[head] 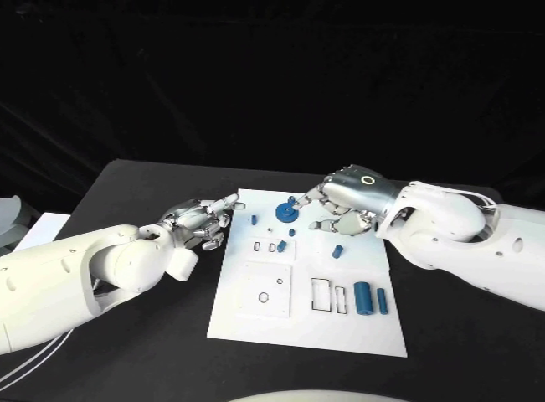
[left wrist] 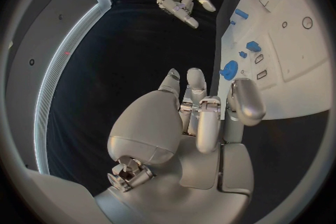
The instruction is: Assemble the parts on the task board
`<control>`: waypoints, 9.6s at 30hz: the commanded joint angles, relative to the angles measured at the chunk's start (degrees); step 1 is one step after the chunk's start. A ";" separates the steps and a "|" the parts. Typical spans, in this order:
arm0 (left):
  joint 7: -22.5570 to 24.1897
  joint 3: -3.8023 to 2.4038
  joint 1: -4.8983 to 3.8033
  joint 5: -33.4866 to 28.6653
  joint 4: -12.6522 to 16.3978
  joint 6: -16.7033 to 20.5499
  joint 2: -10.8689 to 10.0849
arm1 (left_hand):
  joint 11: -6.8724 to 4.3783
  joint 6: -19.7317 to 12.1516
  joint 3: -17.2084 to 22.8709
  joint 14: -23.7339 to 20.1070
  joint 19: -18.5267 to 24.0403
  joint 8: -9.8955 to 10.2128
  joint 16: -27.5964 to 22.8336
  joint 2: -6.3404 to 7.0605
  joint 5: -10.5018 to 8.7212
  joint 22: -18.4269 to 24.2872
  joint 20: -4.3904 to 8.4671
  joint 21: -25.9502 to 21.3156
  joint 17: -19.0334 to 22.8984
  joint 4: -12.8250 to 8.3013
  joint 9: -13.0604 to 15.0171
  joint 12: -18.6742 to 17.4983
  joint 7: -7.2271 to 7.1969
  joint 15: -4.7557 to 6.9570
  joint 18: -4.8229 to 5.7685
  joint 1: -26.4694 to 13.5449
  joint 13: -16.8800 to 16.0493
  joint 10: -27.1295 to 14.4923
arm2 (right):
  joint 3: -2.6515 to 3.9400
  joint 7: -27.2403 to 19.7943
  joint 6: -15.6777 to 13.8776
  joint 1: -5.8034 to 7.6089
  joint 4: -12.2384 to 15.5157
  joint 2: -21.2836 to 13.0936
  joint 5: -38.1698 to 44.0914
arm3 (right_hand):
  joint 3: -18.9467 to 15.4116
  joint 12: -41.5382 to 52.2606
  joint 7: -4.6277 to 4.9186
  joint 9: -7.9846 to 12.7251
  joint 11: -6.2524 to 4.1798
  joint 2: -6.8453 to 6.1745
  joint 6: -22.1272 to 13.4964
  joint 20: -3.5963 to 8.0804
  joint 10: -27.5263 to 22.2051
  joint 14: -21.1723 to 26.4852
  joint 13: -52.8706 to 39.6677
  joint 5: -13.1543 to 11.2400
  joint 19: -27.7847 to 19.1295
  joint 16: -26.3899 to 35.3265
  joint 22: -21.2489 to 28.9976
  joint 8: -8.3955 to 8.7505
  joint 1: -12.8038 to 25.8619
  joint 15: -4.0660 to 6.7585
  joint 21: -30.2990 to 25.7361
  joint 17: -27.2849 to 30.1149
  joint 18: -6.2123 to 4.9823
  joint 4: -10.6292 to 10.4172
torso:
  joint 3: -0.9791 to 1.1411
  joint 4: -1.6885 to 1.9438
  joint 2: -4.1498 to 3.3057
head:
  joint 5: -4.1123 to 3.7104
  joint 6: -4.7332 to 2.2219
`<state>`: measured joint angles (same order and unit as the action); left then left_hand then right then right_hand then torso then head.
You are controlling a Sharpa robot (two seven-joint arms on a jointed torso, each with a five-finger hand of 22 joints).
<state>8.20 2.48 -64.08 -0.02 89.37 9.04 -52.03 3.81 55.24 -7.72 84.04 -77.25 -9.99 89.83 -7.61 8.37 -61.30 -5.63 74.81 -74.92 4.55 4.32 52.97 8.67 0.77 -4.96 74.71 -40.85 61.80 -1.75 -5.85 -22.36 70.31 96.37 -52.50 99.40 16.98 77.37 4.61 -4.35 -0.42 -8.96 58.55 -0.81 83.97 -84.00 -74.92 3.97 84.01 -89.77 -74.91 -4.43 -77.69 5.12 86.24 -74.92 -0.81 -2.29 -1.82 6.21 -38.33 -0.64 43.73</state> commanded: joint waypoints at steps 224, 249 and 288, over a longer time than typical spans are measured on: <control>-45.80 0.60 -4.22 64.01 -14.61 -16.90 23.43 | -5.32 -4.34 51.49 5.96 -7.41 -31.16 0.17 13.59 16.26 -15.65 4.15 8.17 -15.08 -6.98 24.07 14.67 -5.82 4.07 2.14 -13.32 -12.94 12.68 | 0.65 3.78 -7.23 -0.22 -3.78 -5.05 -29.72 | -2.99 -0.01 1.96 -0.17 2.10 1.73 4.28 -2.86 1.53 -5.67 -9.42 10.44 2.10 0.91 -7.75 -2.16 1.99 -2.77 -1.41 -13.72 -1.10 -5.81 | 1.26 -1.14 1.42 | 0.74 2.38; -45.95 0.56 -4.17 63.50 -16.62 -20.66 24.90 | -5.69 -3.30 50.68 5.96 -7.78 -31.85 0.17 12.14 16.51 -16.51 4.41 8.60 -15.08 -6.20 23.61 16.63 -6.31 4.33 2.32 -15.37 -15.49 14.54 | 0.65 3.90 -6.83 -0.42 -3.91 -4.86 -29.73 | -3.08 -0.16 1.91 -0.16 2.05 1.60 4.27 -2.87 1.47 -5.65 -9.34 10.83 2.03 0.97 -7.63 -2.15 1.84 -2.75 -1.50 -13.64 -1.14 -5.78 | 1.30 -1.15 1.49 | 0.97 2.54; -45.85 0.41 -4.14 63.33 -17.66 -20.25 25.19 | -6.56 0.88 29.59 5.96 -8.43 -30.81 0.17 12.72 14.05 -17.95 5.01 9.10 -15.08 3.09 19.17 19.51 -7.52 4.98 2.61 -23.50 -19.72 16.68 | 0.64 3.85 -5.42 -0.55 -4.02 -4.86 -29.73 | -3.22 -0.39 1.94 -0.14 2.06 1.37 4.21 -2.86 1.37 -5.62 -9.24 11.21 1.94 1.07 -7.46 -2.12 1.69 -2.74 -1.63 -13.53 -1.18 -5.74 | 1.28 -1.13 1.46 | 0.49 2.66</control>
<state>-37.21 2.63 -68.69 63.77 71.55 -10.26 -26.60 -2.68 55.79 23.09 83.98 -84.14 -40.98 89.82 4.92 23.53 -74.90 -1.00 83.58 -74.95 7.06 23.59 72.11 1.18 5.24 -3.13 51.86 -60.43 78.13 -1.12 -2.02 -28.53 69.82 92.36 -57.36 69.10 13.99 77.37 6.32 -4.55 1.56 -6.94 63.07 -3.10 83.95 -84.02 -74.93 14.85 84.00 -88.88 -74.92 -6.40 -76.01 2.66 84.94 -74.95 -0.81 -8.07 -0.55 5.08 -36.88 -0.10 46.41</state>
